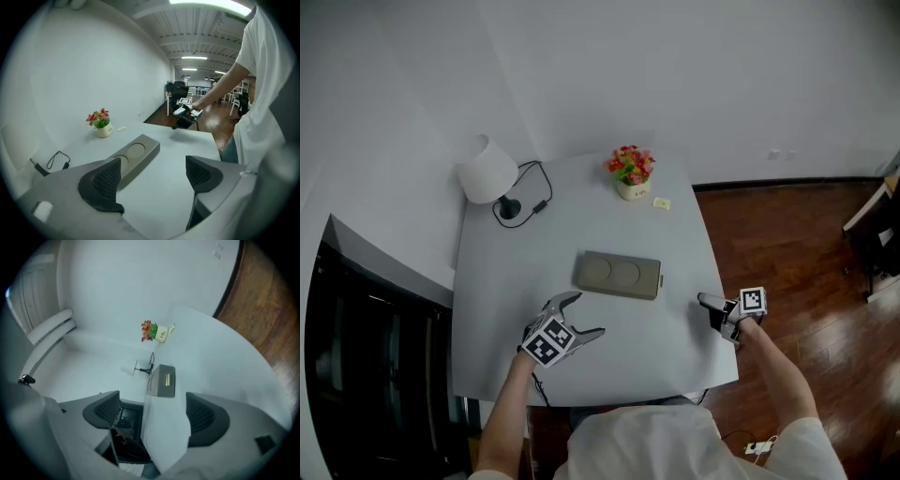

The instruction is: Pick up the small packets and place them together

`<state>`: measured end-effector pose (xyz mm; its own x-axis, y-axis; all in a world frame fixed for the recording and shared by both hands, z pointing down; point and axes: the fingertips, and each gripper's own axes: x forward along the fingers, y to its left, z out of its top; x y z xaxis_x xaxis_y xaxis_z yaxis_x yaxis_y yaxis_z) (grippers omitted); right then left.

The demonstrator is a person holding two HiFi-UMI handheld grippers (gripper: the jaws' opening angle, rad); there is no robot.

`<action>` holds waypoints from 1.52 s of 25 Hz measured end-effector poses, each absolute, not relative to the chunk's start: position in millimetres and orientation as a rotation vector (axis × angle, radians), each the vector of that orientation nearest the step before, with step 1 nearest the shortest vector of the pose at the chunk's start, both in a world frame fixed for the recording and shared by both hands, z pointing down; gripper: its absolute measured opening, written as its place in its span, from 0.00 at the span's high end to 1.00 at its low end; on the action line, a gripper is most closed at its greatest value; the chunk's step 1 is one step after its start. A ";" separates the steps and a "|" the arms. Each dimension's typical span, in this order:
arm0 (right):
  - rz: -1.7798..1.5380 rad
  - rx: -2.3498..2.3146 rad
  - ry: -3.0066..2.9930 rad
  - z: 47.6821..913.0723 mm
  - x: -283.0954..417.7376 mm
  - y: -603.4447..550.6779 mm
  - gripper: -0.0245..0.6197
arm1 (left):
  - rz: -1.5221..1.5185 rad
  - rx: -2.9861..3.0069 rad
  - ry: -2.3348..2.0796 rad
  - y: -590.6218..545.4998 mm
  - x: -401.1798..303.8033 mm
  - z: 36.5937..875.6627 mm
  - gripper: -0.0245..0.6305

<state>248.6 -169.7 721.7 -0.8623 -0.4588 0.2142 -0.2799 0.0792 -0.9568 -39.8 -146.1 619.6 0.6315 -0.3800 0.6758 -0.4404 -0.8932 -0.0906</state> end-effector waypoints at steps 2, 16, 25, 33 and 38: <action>-1.916 -0.755 2.196 729.7 234.4 -179.3 0.28 | 1.046 2.772 -0.741 -142.4 -34.6 605.9 0.30; -1.948 -0.723 1.988 760.2 170.6 -248.6 0.42 | 0.439 2.757 -0.989 -129.4 -22.4 535.0 0.35; -1.956 -0.864 1.898 784.3 160.8 -265.5 0.52 | 0.283 2.678 -1.108 -132.0 -32.9 525.1 0.35; -1.920 -0.852 1.984 781.7 149.8 -265.3 0.66 | 0.307 2.664 -1.088 -124.7 -33.2 534.7 0.35; -1.891 -0.853 1.992 779.0 150.7 -264.5 0.69 | 0.338 2.661 -1.067 -121.8 -31.2 542.4 0.35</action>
<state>150.7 -264.5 779.0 -0.7919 -0.5763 0.2016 -0.2312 -0.0226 -0.9726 -31.2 -121.8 542.4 0.7040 -0.6411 0.3055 -0.7001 -0.6987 0.1473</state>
